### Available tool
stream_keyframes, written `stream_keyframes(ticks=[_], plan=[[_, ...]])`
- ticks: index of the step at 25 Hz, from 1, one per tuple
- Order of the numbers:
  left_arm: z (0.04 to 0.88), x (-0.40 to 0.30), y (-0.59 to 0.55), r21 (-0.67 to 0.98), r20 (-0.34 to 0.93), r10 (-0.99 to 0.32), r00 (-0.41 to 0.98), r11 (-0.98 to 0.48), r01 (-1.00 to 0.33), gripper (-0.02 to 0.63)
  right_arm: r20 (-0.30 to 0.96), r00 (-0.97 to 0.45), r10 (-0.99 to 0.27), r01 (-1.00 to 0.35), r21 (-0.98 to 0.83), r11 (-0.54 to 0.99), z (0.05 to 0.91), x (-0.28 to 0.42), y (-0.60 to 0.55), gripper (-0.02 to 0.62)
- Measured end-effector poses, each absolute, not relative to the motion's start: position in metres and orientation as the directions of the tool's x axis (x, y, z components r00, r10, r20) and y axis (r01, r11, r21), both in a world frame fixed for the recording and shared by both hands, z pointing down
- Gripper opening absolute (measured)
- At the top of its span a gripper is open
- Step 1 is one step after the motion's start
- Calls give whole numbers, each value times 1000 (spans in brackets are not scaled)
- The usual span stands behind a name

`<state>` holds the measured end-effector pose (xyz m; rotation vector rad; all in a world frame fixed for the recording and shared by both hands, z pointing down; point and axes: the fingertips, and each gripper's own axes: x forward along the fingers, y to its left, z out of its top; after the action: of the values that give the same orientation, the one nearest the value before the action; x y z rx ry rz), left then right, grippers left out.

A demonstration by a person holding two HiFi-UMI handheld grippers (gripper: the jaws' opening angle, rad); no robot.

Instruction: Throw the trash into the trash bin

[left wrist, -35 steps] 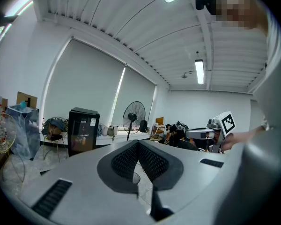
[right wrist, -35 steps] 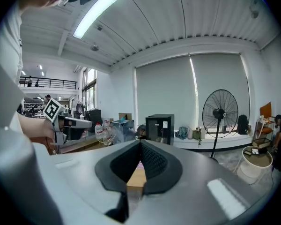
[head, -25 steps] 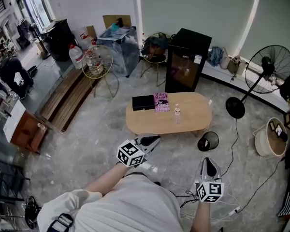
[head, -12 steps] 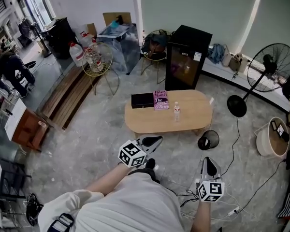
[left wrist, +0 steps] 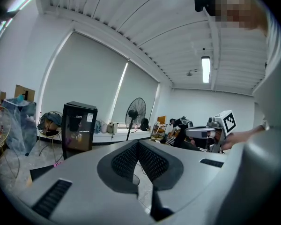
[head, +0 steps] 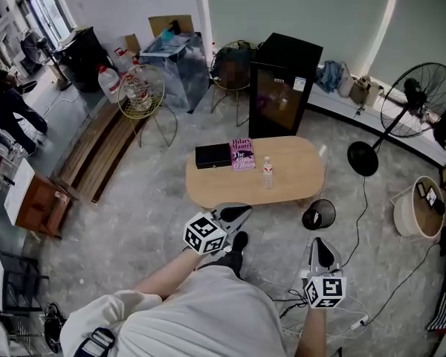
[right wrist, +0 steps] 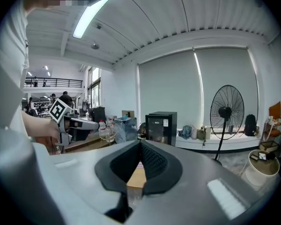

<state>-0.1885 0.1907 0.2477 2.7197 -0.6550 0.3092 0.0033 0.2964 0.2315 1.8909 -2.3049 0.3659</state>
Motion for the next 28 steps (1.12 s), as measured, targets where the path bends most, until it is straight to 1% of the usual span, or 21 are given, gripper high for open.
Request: stream_keyframes(ticks=[10,20,28], plan=[[255,-160,95,279,288,-374,882,-848,-451,6,303,-168,-938,-984,-117,138,246,27,212,11],[262,-126,-7,270,314,-282,906,-889,-370,6,327,-134,-936,-986,-136,94,256,42,123,11],[263,-108,-62,271,309,-247,919,-903,-334,6,354,-96,-930,-991,-122,55,261,54,77,11]])
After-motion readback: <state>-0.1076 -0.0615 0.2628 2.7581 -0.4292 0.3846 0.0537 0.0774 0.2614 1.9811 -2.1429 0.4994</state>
